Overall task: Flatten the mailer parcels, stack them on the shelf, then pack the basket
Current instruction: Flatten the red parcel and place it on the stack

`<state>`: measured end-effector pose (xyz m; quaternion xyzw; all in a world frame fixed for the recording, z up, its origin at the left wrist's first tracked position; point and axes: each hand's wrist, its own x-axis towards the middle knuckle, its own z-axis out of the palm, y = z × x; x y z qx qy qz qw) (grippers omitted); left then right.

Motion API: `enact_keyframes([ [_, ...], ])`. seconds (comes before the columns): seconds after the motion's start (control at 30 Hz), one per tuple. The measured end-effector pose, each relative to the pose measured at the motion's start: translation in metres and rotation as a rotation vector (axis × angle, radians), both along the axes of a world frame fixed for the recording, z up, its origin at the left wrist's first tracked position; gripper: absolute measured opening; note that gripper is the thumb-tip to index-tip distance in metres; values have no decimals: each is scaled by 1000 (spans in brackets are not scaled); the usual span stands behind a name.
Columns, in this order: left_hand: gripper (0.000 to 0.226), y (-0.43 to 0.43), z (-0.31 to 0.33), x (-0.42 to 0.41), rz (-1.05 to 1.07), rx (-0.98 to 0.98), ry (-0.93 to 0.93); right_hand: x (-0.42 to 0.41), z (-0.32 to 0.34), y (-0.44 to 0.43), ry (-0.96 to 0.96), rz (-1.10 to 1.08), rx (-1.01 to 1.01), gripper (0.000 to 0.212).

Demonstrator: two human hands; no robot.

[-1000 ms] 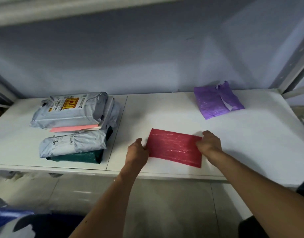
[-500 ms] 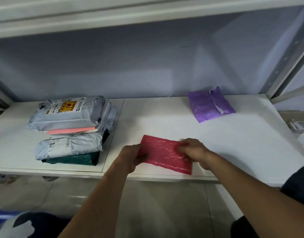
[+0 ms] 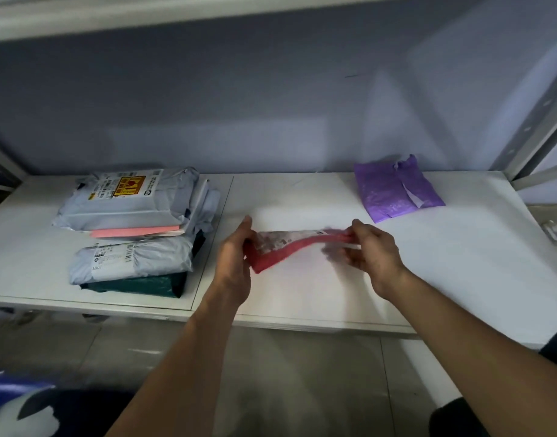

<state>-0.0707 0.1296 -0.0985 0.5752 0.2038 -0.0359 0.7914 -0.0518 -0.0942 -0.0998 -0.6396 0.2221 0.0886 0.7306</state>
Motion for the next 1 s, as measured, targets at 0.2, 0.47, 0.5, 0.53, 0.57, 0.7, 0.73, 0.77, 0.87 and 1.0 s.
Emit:
enact_keyframes([
  [0.2, 40, -5, -7, -8, -1, 235, 69, -1, -21, -1, -34, 149, -350, 30],
  [0.47, 57, -34, -63, -4, -404, 1503, -33, -16, -45, -7, -17, 609, -1010, 35],
  [0.5, 61, -42, -68, -5, -500, 1543, -32, -15, -46, -5, -11, 639, -1071, 38],
  [0.53, 63, -47, -75, -5, -575, 1576, -35, -16, -47, -2, -11, 647, -1149, 40],
  [0.57, 66, -53, -81, -5, -628, 1596, -38, -15, -47, 1, -44, 625, -1254, 40],
  [0.7, 68, -65, -95, -8, -657, 1646, -26, -5, -55, 15, -565, 500, -1434, 38],
  [0.73, 67, -63, -98, -9, -655, 1671, -24, 0, -62, 23, -644, 544, -1419, 42],
  [0.77, 66, -65, -98, -10, -654, 1680, -35, 2, -67, 25, -687, 612, -1425, 48],
  [0.87, 61, -57, -96, -7, -650, 1634, -100, -4, -87, 37, -619, 804, -1421, 70],
  [1.0, 53, -36, -98, -9, -538, 1544, -202, -7, -103, 33, -607, 804, -1539, 65],
])
